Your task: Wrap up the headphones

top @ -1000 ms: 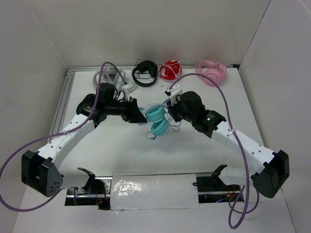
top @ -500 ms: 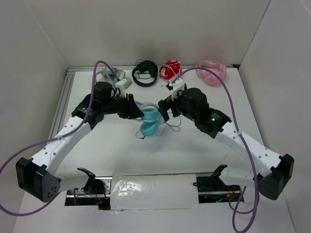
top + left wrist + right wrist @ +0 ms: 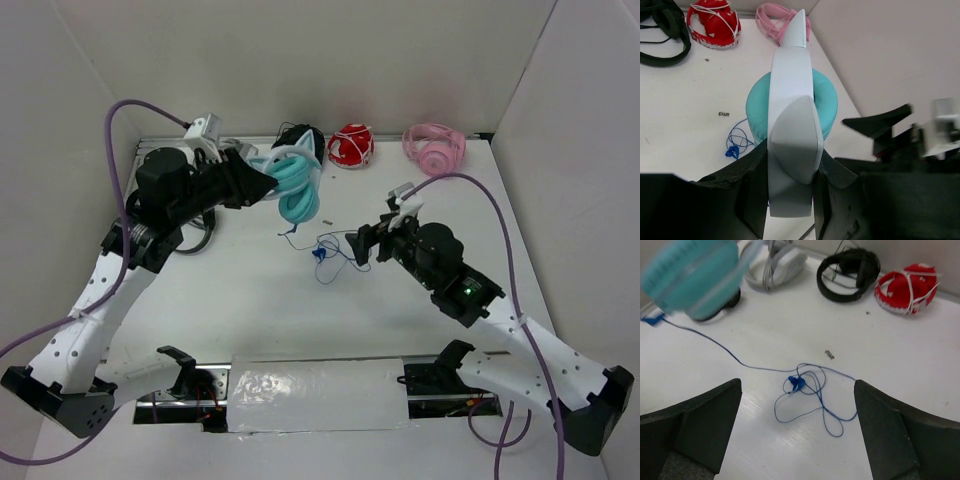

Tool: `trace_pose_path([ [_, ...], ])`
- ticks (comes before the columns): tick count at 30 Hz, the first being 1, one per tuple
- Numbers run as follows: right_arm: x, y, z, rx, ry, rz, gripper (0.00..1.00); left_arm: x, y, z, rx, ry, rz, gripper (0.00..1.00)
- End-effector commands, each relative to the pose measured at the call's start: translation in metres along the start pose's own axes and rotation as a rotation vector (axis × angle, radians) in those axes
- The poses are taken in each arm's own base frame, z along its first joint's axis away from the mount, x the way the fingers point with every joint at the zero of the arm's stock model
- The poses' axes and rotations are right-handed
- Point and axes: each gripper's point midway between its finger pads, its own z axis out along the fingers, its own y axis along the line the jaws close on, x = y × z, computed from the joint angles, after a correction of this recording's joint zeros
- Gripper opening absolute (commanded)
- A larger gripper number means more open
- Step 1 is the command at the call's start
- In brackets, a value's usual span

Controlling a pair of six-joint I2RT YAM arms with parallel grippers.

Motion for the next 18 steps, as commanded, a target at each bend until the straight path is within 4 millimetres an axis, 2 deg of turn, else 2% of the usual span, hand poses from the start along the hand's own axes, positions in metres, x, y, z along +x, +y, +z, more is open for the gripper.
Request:
trace_pose_path([
  [1,0.021,0.004,0.01,-0.011,-0.011,0.035,1.0,-0.052,-0.031,-0.019,0.071,-0.197,-0.061,0.0],
  [4,0.04,0.008,0.019,-0.047,-0.021,-0.004,1.0,-0.066,-0.037,-0.027,0.088,-0.268,-0.085,0.0],
  [5,0.054,0.008,0.024,-0.054,0.001,-0.033,1.0,-0.074,-0.044,-0.032,0.109,-0.302,-0.083,0.0],
  [6,0.051,0.011,0.029,-0.07,-0.027,-0.036,1.0,-0.085,-0.054,-0.039,0.137,-0.331,-0.072,0.0],
  [9,0.064,0.018,0.047,-0.097,0.003,-0.05,1.0,-0.099,-0.068,-0.048,0.16,-0.345,-0.072,0.0],
  [10,0.065,0.021,0.052,-0.108,0.01,-0.051,1.0,-0.113,-0.079,-0.058,0.182,-0.372,-0.063,0.0],
  [11,0.073,0.026,0.062,-0.127,0.04,-0.054,1.0,-0.117,-0.083,-0.061,0.192,-0.383,-0.054,0.0],
  [12,0.07,0.032,0.067,-0.156,0.023,-0.052,1.0,-0.128,-0.091,-0.068,0.21,-0.408,-0.039,0.0],
  [15,0.067,0.05,0.086,-0.231,-0.014,-0.05,1.0,-0.143,-0.102,-0.078,0.222,-0.444,-0.029,0.0],
  [16,0.073,0.055,0.093,-0.247,-0.004,-0.051,1.0,-0.148,-0.104,-0.081,0.223,-0.453,-0.028,0.0],
  [17,0.069,0.057,0.098,-0.252,-0.027,-0.05,1.0,-0.15,-0.105,-0.079,0.22,-0.452,-0.029,0.0],
  [18,0.067,0.061,0.101,-0.258,-0.035,-0.05,1.0,-0.156,-0.11,-0.086,0.224,-0.467,-0.024,0.0],
])
